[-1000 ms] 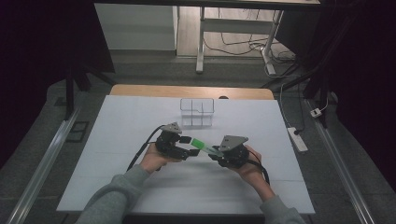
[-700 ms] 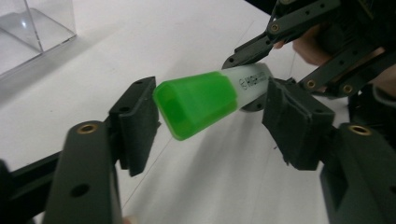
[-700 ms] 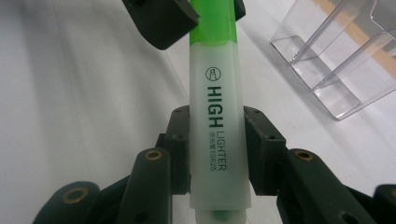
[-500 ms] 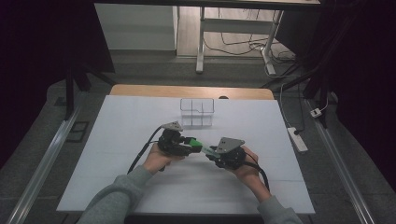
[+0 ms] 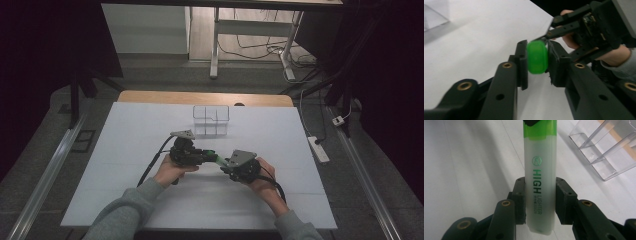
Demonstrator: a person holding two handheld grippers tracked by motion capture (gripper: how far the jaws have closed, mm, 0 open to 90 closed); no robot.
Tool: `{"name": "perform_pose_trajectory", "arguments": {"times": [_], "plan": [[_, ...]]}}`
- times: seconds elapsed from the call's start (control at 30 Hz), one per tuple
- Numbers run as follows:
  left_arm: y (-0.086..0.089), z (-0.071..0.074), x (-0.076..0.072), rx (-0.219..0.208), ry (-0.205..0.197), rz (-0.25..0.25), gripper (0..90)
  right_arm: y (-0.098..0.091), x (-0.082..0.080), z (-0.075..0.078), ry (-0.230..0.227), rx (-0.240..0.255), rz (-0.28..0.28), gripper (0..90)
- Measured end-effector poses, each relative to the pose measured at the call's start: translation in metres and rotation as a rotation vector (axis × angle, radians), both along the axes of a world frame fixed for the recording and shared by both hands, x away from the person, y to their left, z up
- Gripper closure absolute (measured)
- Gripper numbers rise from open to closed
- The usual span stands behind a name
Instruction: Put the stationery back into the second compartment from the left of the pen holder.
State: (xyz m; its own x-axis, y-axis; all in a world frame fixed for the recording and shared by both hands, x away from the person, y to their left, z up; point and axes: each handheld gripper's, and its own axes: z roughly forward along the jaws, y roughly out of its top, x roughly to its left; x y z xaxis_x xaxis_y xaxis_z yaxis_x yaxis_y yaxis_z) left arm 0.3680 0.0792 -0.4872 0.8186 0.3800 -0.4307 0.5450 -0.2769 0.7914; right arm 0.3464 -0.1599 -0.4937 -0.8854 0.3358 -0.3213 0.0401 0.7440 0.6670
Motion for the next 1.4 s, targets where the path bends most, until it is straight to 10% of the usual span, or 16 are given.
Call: {"name": "perform_pose_trajectory", "arguments": {"times": [0.3,0.9,1.4], "plan": [[0.000,0.003,-0.001,-0.004,-0.020,-0.007,74.2,-0.001,0.000,0.001,0.003,0.019,-0.001,64.9],[0.032,0.024,0.006,-0.004,-0.101,0.100,74.2,-0.042,0.005,0.007,0.146,0.225,-0.150,46.7],[0.056,0.066,0.044,0.034,-0.173,0.230,74.2,-0.092,-0.005,0.005,0.156,0.252,-0.248,42.1]]}}
